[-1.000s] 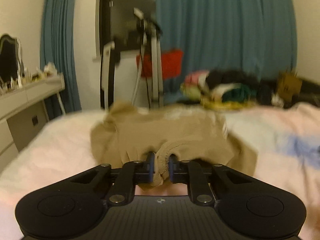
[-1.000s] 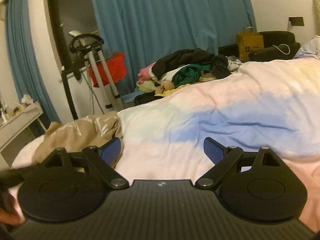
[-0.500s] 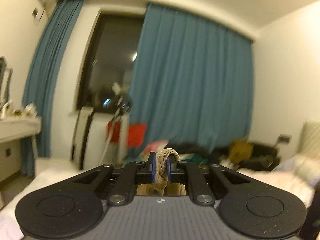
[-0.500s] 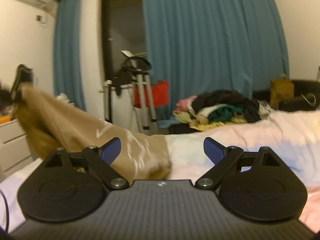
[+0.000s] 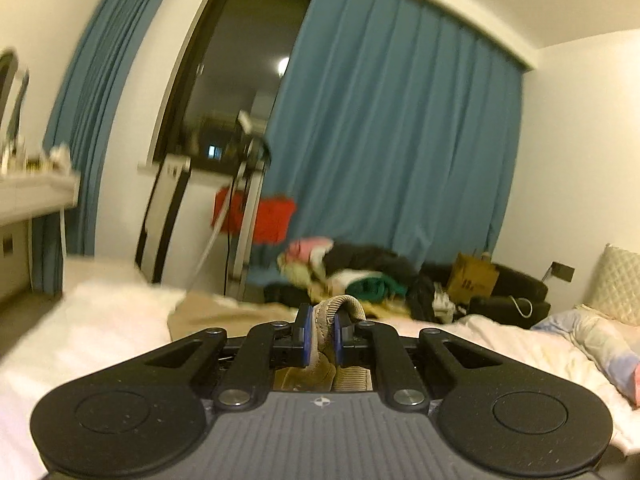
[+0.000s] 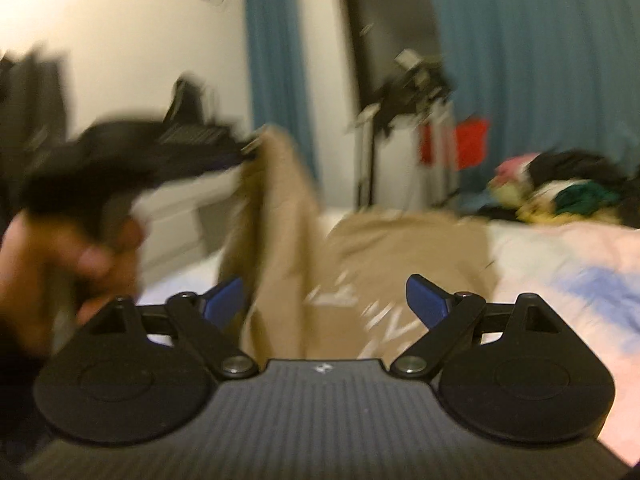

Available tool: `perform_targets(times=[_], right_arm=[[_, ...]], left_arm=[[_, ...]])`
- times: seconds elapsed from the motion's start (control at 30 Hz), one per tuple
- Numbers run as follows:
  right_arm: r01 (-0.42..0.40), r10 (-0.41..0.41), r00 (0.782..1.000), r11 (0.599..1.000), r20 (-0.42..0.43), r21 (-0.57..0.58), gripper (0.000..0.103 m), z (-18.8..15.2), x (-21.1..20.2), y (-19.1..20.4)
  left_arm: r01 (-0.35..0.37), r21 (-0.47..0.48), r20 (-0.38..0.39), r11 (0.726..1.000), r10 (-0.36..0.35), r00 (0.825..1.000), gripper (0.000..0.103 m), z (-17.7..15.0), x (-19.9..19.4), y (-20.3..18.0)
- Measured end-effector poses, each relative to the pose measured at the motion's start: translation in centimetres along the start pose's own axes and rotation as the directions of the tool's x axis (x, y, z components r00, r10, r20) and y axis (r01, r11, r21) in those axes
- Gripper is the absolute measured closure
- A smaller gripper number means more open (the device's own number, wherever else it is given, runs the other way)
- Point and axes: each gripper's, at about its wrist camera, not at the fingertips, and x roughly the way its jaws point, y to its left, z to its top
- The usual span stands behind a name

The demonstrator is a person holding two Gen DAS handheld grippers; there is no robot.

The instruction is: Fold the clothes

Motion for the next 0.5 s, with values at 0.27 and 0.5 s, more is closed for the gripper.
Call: perform_targets(times=[0.27, 0.5], right_arm=[[0.043, -0.052, 0.966, 0.998, -0.253, -0.040, 0.086, -3.0, 5.1, -1.1], [0.306, -0.283, 0.947, 0.938, -0.153, 0.163, 0.090, -1.5, 1.0, -8.5]], left_arm=[[0.009, 0.004, -0.113, 1.000, -0.008, 0.994, 0.090, -0.2, 5.1, 3.8], [0.099, -0.007, -0.254, 0.995, -0.098, 0.962, 0.089, -1.6, 7.9, 3.1]])
